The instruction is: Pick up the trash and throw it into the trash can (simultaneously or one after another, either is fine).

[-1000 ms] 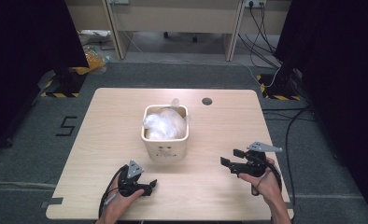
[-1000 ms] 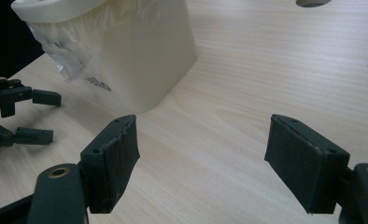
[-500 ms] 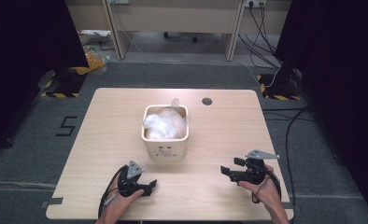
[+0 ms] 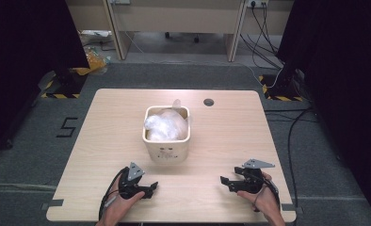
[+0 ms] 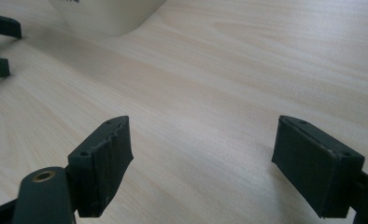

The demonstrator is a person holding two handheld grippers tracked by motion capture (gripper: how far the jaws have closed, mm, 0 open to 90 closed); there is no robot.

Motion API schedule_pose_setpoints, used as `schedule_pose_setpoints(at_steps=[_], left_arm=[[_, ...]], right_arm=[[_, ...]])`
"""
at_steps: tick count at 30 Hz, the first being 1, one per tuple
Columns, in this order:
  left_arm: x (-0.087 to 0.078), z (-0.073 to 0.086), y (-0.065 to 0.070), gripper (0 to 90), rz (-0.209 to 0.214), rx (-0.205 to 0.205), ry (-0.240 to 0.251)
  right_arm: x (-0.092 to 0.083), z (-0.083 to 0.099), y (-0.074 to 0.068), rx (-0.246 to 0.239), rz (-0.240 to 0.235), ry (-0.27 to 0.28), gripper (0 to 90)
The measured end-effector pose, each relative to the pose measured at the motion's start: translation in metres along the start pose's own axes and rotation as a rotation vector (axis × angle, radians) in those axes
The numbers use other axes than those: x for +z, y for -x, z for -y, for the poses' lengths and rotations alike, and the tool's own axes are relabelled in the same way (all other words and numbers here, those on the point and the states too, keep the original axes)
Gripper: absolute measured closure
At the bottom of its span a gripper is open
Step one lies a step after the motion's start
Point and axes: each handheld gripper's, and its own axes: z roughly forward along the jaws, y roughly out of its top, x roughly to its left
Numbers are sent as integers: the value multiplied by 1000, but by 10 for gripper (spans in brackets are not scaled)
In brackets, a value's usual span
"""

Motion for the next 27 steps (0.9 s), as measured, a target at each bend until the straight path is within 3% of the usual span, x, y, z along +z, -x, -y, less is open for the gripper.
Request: schedule_pose_setpoints(at_steps=[9,17,27], left_arm=[[0,0,0,129,1,0,2],[0,0,0,128,1,0,2],[-1,1,0,128,1,4,-1]], right_arm=[[2,8,-1,-33,31,-14,190],[4,13,-8,-124,69,-23,148],[6,13,-13,-150,97,-38,144]])
